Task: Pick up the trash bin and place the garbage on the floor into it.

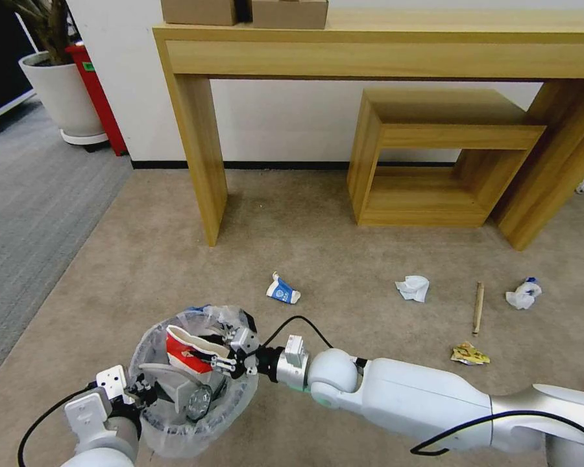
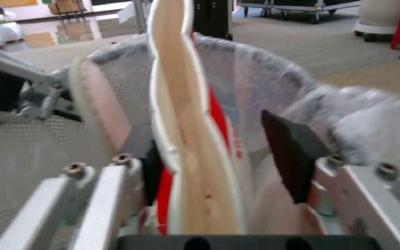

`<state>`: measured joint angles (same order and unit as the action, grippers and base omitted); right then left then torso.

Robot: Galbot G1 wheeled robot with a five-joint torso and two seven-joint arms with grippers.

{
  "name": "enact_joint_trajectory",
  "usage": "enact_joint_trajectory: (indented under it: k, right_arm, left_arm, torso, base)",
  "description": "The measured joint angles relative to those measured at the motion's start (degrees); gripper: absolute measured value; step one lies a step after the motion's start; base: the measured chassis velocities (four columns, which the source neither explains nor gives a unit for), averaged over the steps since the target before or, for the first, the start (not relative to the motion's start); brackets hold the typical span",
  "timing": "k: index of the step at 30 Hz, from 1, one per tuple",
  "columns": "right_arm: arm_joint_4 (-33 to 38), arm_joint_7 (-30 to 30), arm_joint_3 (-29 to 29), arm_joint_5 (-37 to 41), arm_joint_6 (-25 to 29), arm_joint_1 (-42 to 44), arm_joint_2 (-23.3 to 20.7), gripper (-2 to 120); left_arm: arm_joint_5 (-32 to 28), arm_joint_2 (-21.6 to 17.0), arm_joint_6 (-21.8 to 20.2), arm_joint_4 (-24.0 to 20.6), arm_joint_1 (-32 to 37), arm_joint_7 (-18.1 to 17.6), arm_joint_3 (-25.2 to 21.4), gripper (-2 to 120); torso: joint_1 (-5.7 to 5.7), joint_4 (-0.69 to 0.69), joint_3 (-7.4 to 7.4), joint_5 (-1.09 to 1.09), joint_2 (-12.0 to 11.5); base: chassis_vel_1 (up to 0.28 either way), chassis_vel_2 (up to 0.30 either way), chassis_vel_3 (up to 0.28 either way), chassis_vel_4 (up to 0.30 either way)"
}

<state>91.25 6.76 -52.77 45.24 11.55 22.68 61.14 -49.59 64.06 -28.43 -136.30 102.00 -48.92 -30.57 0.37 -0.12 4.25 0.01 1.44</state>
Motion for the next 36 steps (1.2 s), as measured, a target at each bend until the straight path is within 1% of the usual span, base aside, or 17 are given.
enact_joint_trajectory:
  k: [2,4,8,9,12,16,18,20,21,24,25,27,28,29,32,33,36]
  right_arm:
    - [0.0,-0.4,0.0,0.0,0.1,-0.4,0.0,68]
    - [0.0,-0.6,0.0,0.0,0.1,-0.5,0.1,70]
    - [-0.1,-1.7,0.0,0.1,0.3,-1.4,0.7,91]
    - [-0.1,-1.7,0.0,0.1,0.3,-1.4,0.7,91]
    - [-0.1,-2.3,0.3,0.8,0.2,-2.0,0.9,99]
    - [0.5,-2.3,0.9,1.8,0.0,-2.2,0.8,100]
    - [1.6,-2.1,2.5,3.1,-0.4,-2.4,0.6,100]
    - [2.8,-2.5,5.8,4.7,-1.0,-2.6,0.8,100]
    - [2.8,-2.5,5.8,4.7,-1.0,-2.6,0.8,100]
    - [3.8,-3.7,12.1,8.0,-2.4,-2.9,1.3,100]
    - [3.8,-3.7,12.1,8.0,-2.4,-2.9,1.3,100]
    - [3.8,-4.5,16.2,9.0,-2.7,-3.0,0.7,100]
    - [3.8,-4.6,17.8,9.0,-2.7,-2.7,0.1,100]
    - [3.8,-4.6,17.8,9.0,-2.7,-2.7,0.1,100]
    - [4.7,-7.5,23.2,7.3,-4.8,-0.4,-2.5,100]
    - [4.7,-7.5,23.2,7.3,-4.8,-0.4,-2.5,100]
    - [5.0,-13.9,30.5,1.5,-10.5,4.4,-4.6,100]
  left_arm:
    - [0.1,0.1,-0.1,0.1,0.0,0.0,0.1,0]
    - [0.1,0.1,-0.1,0.2,-0.1,-0.1,0.2,0]
    - [0.3,0.3,-0.1,0.4,-0.3,-0.2,0.3,0]
    - [0.3,0.3,-0.1,0.4,-0.3,-0.2,0.3,0]
    - [0.3,0.4,-0.2,0.6,-0.4,-0.3,0.3,0]
    - [0.3,0.4,-0.2,0.8,-0.5,-0.3,0.2,0]
    - [-0.1,0.3,0.0,0.9,-0.7,-0.4,0.1,0]
    - [-0.7,0.1,0.4,1.0,-1.1,-0.4,-0.1,0]
    - [-0.7,0.1,0.4,1.0,-1.1,-0.4,-0.1,0]
    - [-0.9,0.1,0.7,1.4,-1.4,-0.3,-0.3,0]
    - [-0.9,0.1,0.7,1.4,-1.4,-0.3,-0.3,0]
    - [-0.9,0.2,0.7,1.6,-1.5,-0.3,-0.3,0]
    - [-0.9,0.2,0.7,1.6,-1.6,-0.3,-0.3,0]
    - [-0.9,0.2,0.7,1.6,-1.6,-0.3,-0.3,0]
    - [-0.9,0.3,0.7,1.6,-1.8,-0.3,-0.4,0]
    - [-0.9,0.3,0.7,1.6,-1.8,-0.3,-0.4,0]
    - [-1.3,0.6,0.8,1.6,-2.5,-0.2,-0.6,0]
  torso:
    - [0.0,0.0,0.0,0.0,0.0]
    - [0.0,0.0,0.0,0.0,0.0]
    - [0.0,0.0,0.0,0.0,0.0]
    - [0.0,0.0,0.0,0.0,0.0]
    - [0.0,0.0,0.0,0.0,0.0]
    - [0.0,0.0,0.0,0.0,0.0]
    - [0.0,0.0,0.0,0.0,0.0]
    - [0.0,0.0,0.0,0.0,0.0]
    - [0.0,0.0,0.0,0.0,0.0]
    - [0.0,0.01,0.0,0.0,0.0]
    - [0.0,0.01,0.0,0.0,0.0]
    - [0.0,0.01,0.0,0.0,0.0]
    - [0.0,0.01,0.0,0.0,0.0]
    - [0.0,0.01,0.0,0.0,0.0]
    - [0.0,0.0,0.0,0.0,0.0]
    - [0.0,0.0,0.0,0.0,0.0]
    - [0.0,-0.01,0.0,0.01,0.0]
  base:
    - [0.0,0.0,0.0,0.0]
    - [0.0,0.0,0.0,0.0]
    - [0.0,0.0,0.0,0.0]
    - [0.0,0.0,0.0,0.0]
    - [0.0,0.0,0.0,0.0]
    - [0.0,0.0,0.0,0.0]
    - [0.0,0.0,0.0,0.0]
    - [0.0,0.0,0.0,0.0]
    - [0.0,0.0,0.0,0.0]
    - [0.0,0.0,0.0,0.0]
    - [0.0,0.0,0.0,0.0]
    - [0.0,0.0,0.0,0.0]
    - [0.0,0.0,0.0,0.0]
    - [0.0,0.0,0.0,0.0]
    - [0.0,0.0,0.0,0.0]
    - [0.0,0.0,0.0,0.0]
    - [0.0,0.0,0.0,0.0]
